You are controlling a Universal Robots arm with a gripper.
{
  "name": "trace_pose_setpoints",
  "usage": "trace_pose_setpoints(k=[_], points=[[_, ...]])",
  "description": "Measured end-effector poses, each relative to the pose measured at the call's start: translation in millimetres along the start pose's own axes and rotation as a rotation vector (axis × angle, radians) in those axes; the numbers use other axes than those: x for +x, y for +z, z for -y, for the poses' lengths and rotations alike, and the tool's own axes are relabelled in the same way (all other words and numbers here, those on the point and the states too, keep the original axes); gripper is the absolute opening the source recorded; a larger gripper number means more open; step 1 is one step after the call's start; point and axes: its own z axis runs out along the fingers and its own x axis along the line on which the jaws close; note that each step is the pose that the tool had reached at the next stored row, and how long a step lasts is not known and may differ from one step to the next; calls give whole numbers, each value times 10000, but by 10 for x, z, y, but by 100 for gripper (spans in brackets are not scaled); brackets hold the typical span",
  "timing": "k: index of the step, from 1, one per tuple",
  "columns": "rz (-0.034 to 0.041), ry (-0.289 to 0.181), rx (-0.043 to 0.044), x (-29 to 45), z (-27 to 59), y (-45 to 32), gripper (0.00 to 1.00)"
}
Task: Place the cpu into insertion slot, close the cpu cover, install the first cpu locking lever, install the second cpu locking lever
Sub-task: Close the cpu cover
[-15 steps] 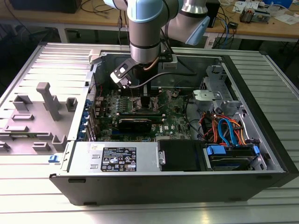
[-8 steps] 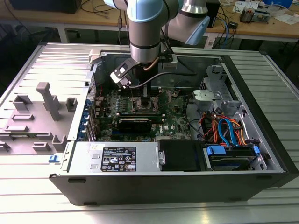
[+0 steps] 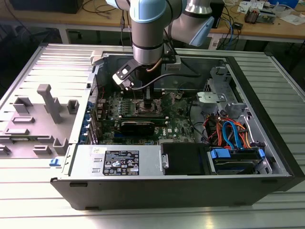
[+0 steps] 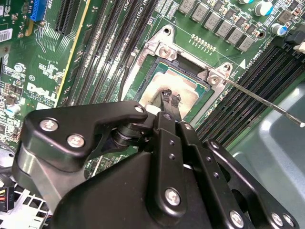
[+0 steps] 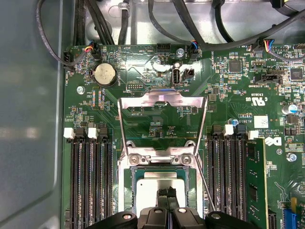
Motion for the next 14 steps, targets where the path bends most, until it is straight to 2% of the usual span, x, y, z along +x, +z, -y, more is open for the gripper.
trace_pose_setpoints(k=[14], points=[[-24,1,45,-1,-7,-76,11]])
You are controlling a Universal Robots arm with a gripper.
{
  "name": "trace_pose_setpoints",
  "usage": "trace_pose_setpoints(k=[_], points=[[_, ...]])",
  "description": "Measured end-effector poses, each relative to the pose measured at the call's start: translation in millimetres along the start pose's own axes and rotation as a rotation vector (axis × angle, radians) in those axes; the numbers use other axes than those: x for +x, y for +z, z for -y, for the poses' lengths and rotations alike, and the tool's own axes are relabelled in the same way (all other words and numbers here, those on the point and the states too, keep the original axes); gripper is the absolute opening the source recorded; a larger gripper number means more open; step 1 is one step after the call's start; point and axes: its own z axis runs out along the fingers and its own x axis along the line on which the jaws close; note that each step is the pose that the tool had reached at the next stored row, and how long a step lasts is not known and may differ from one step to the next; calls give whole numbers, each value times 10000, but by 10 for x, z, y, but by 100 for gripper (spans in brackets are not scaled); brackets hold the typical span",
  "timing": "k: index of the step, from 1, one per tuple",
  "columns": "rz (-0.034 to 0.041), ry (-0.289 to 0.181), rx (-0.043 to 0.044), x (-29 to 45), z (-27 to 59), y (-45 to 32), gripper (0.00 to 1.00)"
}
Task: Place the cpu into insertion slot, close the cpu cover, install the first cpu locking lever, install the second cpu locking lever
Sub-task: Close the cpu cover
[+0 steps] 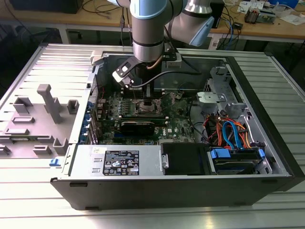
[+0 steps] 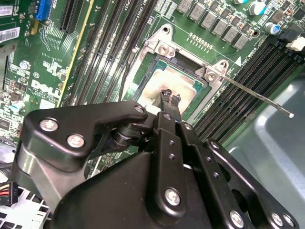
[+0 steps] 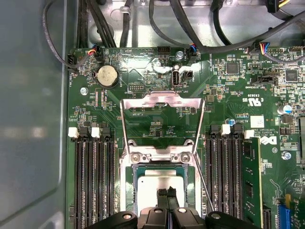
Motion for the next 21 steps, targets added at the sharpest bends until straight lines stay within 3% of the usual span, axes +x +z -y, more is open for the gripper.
trace_pose_setpoints(k=[16,21], points=[[0,-1,11,-1,-4,-31,11],[3,-3,117,-1,-88,-28,11]])
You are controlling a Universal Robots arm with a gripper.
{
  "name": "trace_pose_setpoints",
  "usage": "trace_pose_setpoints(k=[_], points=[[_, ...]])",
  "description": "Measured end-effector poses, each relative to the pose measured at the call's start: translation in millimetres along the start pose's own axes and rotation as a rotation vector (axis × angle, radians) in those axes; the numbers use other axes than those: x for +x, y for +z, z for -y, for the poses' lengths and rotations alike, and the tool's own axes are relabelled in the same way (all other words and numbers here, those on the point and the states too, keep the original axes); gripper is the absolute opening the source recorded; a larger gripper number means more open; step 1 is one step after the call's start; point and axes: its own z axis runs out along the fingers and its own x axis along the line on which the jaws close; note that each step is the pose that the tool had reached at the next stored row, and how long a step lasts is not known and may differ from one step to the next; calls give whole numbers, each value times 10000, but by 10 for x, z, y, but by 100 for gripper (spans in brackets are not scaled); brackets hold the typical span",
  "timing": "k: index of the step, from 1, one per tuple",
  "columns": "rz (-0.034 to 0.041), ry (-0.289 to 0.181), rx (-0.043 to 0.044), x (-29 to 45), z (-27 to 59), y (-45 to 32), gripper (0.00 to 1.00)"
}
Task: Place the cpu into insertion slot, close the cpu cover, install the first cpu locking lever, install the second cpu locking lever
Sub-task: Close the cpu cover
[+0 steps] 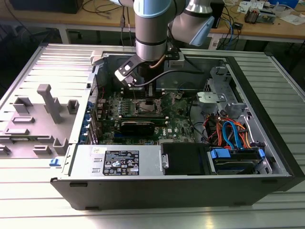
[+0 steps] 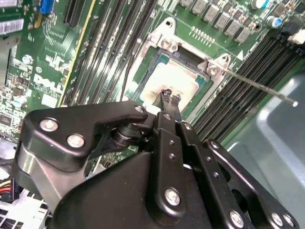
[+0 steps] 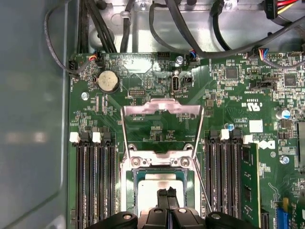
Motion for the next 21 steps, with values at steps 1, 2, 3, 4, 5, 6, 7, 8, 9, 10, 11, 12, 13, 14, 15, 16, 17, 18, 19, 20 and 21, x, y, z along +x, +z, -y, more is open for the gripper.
trace_pose_setpoints(k=[1,2,3,4,5,6,7,8,9,10,11,12,13,14,15,16,17,18,19,20,21], points=[[0,-1,19,0,-12,0,11],[1,-1,27,0,-16,-1,11],[3,0,38,0,-18,-8,11],[2,0,48,0,-20,-18,11],[0,0,57,0,-22,-28,11],[1,0,82,0,-24,-48,11],[0,-2,105,0,-27,-56,11],[-3,-1,130,0,-31,-56,11],[0,-2,206,0,-51,-56,11],[1,-2,263,0,-71,-56,11],[0,-5,354,0,-103,-54,11],[0,-6,395,0,-117,-54,11],[2,-5,422,0,-126,-55,11],[3,-5,437,0,-133,-55,11],[2,-5,441,0,-137,-54,11],[2,-6,444,0,-140,-54,11],[2,-4,444,0,-141,-54,11],[4,-3,446,1,-141,-56,11],[4,-4,448,1,-142,-61,11],[2,-6,448,0,-143,-69,11],[1,-5,451,0,-143,-80,11]])
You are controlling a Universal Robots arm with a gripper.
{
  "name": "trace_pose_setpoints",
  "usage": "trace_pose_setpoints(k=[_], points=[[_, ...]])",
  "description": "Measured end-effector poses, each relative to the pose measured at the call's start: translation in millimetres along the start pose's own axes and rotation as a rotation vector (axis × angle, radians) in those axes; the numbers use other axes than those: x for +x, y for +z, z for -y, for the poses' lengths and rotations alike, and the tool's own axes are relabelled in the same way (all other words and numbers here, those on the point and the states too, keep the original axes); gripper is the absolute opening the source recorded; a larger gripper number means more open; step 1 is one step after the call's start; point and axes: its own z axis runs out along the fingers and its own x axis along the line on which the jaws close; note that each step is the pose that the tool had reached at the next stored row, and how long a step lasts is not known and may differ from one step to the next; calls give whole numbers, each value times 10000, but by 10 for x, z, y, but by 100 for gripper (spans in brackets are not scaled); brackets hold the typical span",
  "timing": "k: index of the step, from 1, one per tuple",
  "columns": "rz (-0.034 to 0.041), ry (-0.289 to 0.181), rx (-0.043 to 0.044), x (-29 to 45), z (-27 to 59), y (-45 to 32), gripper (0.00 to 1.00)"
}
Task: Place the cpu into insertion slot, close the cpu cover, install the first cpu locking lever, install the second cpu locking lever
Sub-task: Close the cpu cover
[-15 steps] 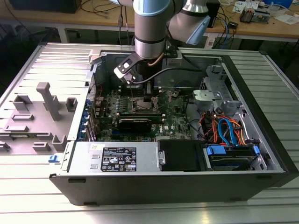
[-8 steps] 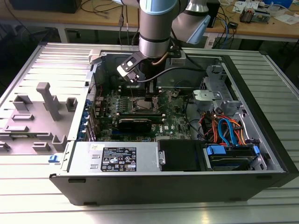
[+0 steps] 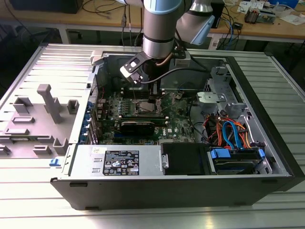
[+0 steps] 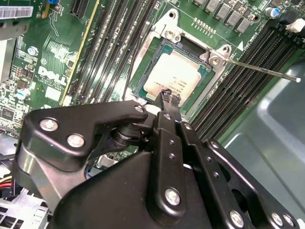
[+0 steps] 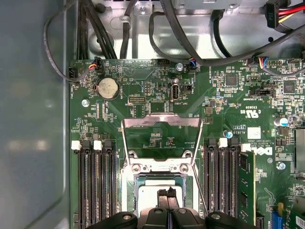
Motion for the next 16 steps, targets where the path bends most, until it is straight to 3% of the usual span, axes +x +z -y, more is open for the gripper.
trace_pose_setpoints(k=[16], points=[[17,0,4,-2,-2,-135,11]])
